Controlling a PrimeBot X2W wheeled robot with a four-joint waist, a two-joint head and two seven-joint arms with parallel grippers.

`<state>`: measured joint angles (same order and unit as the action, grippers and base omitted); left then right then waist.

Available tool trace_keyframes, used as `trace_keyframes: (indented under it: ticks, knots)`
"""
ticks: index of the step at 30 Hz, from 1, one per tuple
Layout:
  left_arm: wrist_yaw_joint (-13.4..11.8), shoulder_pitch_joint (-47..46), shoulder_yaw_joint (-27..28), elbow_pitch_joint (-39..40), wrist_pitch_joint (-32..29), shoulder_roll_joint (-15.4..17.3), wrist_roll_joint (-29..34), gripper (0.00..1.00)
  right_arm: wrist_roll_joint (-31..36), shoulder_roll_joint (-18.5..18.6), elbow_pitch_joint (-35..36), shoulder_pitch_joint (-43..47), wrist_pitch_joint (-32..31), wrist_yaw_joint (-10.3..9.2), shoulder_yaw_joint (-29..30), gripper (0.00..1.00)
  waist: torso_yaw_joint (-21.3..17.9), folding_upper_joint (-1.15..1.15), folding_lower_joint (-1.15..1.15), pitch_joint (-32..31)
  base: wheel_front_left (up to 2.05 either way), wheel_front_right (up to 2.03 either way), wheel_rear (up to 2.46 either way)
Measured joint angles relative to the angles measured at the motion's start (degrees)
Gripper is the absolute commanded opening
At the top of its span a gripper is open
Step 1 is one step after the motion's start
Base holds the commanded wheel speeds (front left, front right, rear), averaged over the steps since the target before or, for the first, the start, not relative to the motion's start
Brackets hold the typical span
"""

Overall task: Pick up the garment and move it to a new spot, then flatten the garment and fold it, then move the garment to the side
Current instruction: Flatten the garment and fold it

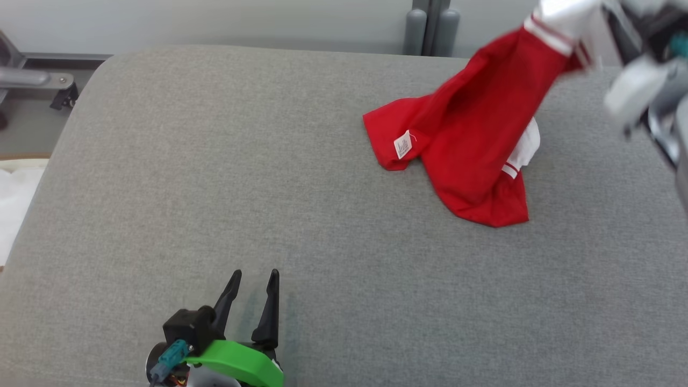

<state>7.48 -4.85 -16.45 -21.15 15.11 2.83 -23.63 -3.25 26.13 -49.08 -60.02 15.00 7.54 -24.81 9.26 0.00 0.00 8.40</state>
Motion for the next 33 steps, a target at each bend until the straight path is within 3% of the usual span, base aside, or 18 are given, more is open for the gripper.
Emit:
trace_keyframes:
  ticks: [6, 12, 14, 15, 25, 33]
  knots:
    - [0.0, 0.6, 0.5, 0.9, 0.0, 0.0, 0.5, 1.00, -3.2, -0.2, 8.6, 21.8, 0.0, 0.00, 6.1, 0.00, -1.4, 0.00, 0.00, -0.7, 0.00, 0.00, 0.00]
    - [0.0, 1.5, 0.8, 0.9, 0.0, 0.0, 0.8, 1.00, -2.2, -5.0, 16.8, 39.7, 0.0, 0.00, 13.3, 0.00, -3.3, 0.00, 0.00, -1.7, 0.00, 0.00, 0.00]
    - [0.0, 2.0, 0.7, 0.8, 0.0, 0.0, 0.8, 1.00, -1.2, -6.5, 17.5, 44.0, 0.0, 0.00, 16.2, 0.45, -3.9, 0.00, 0.00, -2.2, 0.00, 0.00, 0.00]
    - [0.0, 2.1, 0.7, 0.9, 0.0, 0.0, 0.8, 1.00, -0.7, -7.3, 18.0, 45.9, 0.0, 0.00, 17.9, 1.00, -4.3, 0.00, 0.00, -2.5, 0.00, 0.00, 0.00]
    - [0.0, 2.1, 0.5, 1.6, 0.0, 0.0, 1.0, 1.00, 0.5, -15.2, 25.8, 54.5, 0.0, 0.00, 26.7, 1.00, -6.4, 0.00, 0.00, -2.7, 0.00, 0.00, 0.00]
    - [0.0, -5.9, -0.8, 1.5, 0.0, 0.2, 1.8, 1.00, 0.8, -20.1, 33.5, 51.1, 0.0, -0.01, 28.9, 1.00, -8.8, 0.00, 0.00, 0.9, 0.00, 0.00, 0.00]
